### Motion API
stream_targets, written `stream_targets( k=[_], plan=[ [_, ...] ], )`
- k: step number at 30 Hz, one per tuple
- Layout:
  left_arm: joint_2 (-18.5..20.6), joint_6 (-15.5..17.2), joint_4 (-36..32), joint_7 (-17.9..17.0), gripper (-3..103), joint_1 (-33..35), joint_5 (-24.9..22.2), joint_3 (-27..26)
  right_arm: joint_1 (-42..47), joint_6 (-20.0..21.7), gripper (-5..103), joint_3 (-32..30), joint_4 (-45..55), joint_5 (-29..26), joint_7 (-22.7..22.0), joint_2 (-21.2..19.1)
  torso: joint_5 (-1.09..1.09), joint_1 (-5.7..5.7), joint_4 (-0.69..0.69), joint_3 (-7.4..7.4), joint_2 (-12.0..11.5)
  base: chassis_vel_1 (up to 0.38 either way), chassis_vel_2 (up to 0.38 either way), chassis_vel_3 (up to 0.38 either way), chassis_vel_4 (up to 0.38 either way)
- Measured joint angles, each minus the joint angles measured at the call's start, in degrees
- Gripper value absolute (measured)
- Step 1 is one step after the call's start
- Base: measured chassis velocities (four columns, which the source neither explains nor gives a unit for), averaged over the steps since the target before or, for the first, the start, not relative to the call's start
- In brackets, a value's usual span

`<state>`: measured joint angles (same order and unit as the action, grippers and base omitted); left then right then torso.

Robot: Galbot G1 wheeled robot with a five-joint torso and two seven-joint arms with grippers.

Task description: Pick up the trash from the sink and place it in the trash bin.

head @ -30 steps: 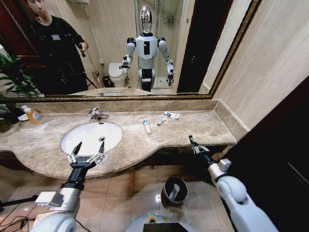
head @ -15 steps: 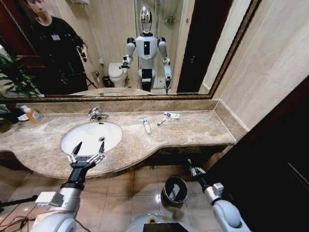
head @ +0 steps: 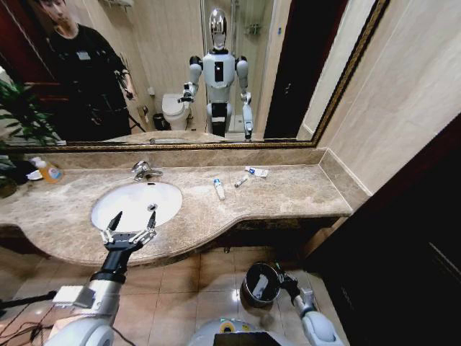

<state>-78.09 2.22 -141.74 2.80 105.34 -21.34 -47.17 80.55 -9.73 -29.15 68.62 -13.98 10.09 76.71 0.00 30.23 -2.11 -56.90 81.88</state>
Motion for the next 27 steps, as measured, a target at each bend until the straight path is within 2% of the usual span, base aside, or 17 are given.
stream_targets(
  k=[5, 6, 10, 12, 15, 16, 18, 20, 21, 22, 24, 25, 26, 27],
  plan=[
    [0.0, 0.0, 0.0, 0.0, 100, 0.0, 0.0, 0.0, -0.5, -0.3, 4, 0.2, -1.1, 0.0, 0.0, 0.3, -0.01, 0.00, 0.00, 0.00, 0.0, 0.000, 0.000, 0.000, 0.000],
    [0.0, 0.0, 0.0, 0.0, 100, 0.0, 0.0, 0.0, -0.6, -0.3, 1, 0.2, -1.1, 0.0, 0.0, 0.4, -0.01, 0.00, 0.00, 0.00, 0.0, 0.000, 0.000, 0.000, 0.000],
    [0.0, 0.0, 0.0, 0.0, 100, 0.0, 0.0, 0.0, -0.6, -0.5, 9, 0.2, -1.1, 0.3, 0.0, 0.4, -0.01, 0.00, 0.00, 0.00, 0.0, 0.000, 0.000, 0.000, 0.000],
    [0.0, 0.0, 0.0, 0.0, 100, 0.0, 0.0, 0.0, -0.6, -0.6, 20, 0.3, -1.1, 0.5, -0.3, 0.5, -0.01, 0.00, 0.00, 0.00, 0.0, 0.000, 0.000, 0.000, 0.000],
    [0.0, 0.0, 0.0, 0.0, 100, 0.0, 0.0, 0.0, -0.6, -0.7, 25, 0.3, -1.0, 0.6, -0.4, 0.6, 0.00, 0.00, 0.00, 0.00, 0.0, 0.000, 0.000, 0.000, 0.000],
    [0.0, 0.0, 0.0, 0.0, 100, 0.0, 0.0, 0.0, -0.6, -0.7, 36, 0.3, -1.0, 0.7, -0.5, 0.6, -0.01, 0.00, 0.00, 0.00, 0.0, 0.000, 0.000, 0.000, 0.000],
    [0.0, 0.0, 0.0, 0.0, 100, 0.0, 0.0, 0.0, -0.6, -0.8, 36, 0.3, -1.0, 0.7, -0.5, 0.5, 0.00, 0.00, 0.00, 0.00, 0.0, 0.000, 0.000, 0.000, 0.000],
    [0.0, 0.0, 0.0, 0.0, 100, 0.0, 0.0, 0.0, -0.6, -1.0, 47, 0.3, -1.0, 0.7, -0.6, 0.4, 0.00, 0.00, 0.00, 0.00, 0.0, 0.000, 0.000, 0.000, 0.000],
    [0.0, 0.0, 0.0, 0.0, 100, 0.0, 0.0, 0.0, -0.6, -1.0, 47, 0.3, -1.0, 0.7, -0.6, 0.4, 0.00, 0.00, 0.00, 0.00, 0.0, 0.000, 0.000, 0.000, 0.000],
    [0.0, 0.0, 0.0, 0.0, 100, 0.0, 0.0, 0.0, -0.6, -1.1, 53, 0.2, -1.0, 0.7, -0.6, 0.4, 0.00, 0.00, 0.00, 0.00, 0.0, 0.000, 0.000, 0.000, 0.000],
    [0.0, 0.0, 0.0, 0.0, 100, 0.0, 0.0, 0.0, -0.6, -1.1, 53, 0.2, -0.9, 0.7, -0.6, 0.3, 0.00, 0.00, 0.00, 0.00, 0.0, 0.000, 0.000, 0.000, 0.000],
    [0.0, 0.0, 0.0, 0.0, 100, 0.0, 0.0, 0.0, -0.4, -1.1, 64, 0.2, -0.7, 0.7, -0.7, 0.3, 0.00, 0.00, 0.00, 0.00, 0.0, 0.000, 0.000, 0.000, 0.000],
    [0.0, 0.0, 0.0, 0.0, 100, 0.0, 0.0, 0.0, -0.4, -1.2, 64, 0.2, -0.5, 0.7, -0.7, 0.3, 0.00, 0.00, 0.00, 0.00, 0.0, 0.000, 0.000, 0.000, 0.000],
    [0.0, 0.0, 0.0, 0.0, 100, 0.0, 0.0, 0.0, -0.2, -1.2, 75, 0.2, -0.4, 0.7, -0.7, 0.3, 0.00, 0.00, 0.00, 0.00, 0.0, 0.000, 0.000, 0.000, 0.000]
  ],
)
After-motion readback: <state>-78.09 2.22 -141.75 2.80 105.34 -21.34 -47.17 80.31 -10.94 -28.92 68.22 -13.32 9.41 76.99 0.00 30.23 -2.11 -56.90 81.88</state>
